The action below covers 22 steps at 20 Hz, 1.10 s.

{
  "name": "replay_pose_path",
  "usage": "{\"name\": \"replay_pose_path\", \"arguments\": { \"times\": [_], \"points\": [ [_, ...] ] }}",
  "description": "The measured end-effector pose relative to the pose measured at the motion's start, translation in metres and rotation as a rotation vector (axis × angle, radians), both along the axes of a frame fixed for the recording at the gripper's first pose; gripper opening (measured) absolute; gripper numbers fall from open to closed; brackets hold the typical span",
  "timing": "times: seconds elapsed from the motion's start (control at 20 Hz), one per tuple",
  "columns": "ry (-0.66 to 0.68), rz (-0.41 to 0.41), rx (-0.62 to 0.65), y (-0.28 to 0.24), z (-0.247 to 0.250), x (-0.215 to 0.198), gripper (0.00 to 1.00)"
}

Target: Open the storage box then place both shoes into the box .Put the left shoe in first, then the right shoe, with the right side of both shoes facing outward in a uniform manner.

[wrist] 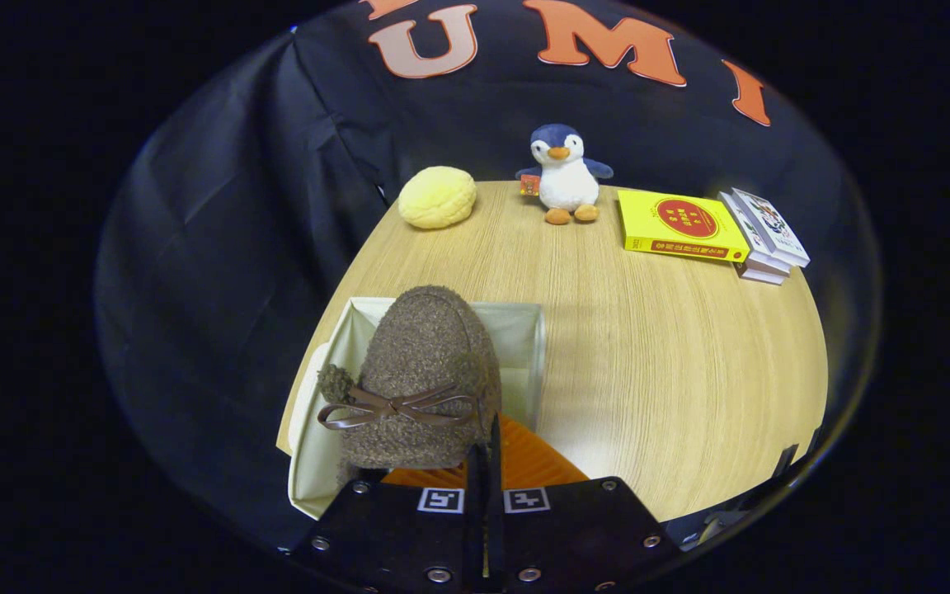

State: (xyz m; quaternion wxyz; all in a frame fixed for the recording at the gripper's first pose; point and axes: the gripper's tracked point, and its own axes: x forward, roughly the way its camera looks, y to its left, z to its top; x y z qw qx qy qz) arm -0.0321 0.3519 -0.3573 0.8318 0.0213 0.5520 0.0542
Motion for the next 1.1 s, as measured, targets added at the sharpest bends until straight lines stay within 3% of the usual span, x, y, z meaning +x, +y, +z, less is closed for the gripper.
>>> {"name": "replay_pose_path", "arguments": {
  "times": [0.2,0.45,0.75,1.1],
  "points": [
    [0.014,-0.016,-0.079,0.003,-0.030,0.002,0.04],
    [0.038,0.033,-0.124,0.006,-0.054,-0.007,0.11],
    [0.076,0.004,-0.039,0.008,-0.040,-0.022,0.21],
    [0.025,0.034,0.064,-0.007,0.006,-0.028,0.35]
  ]
}}
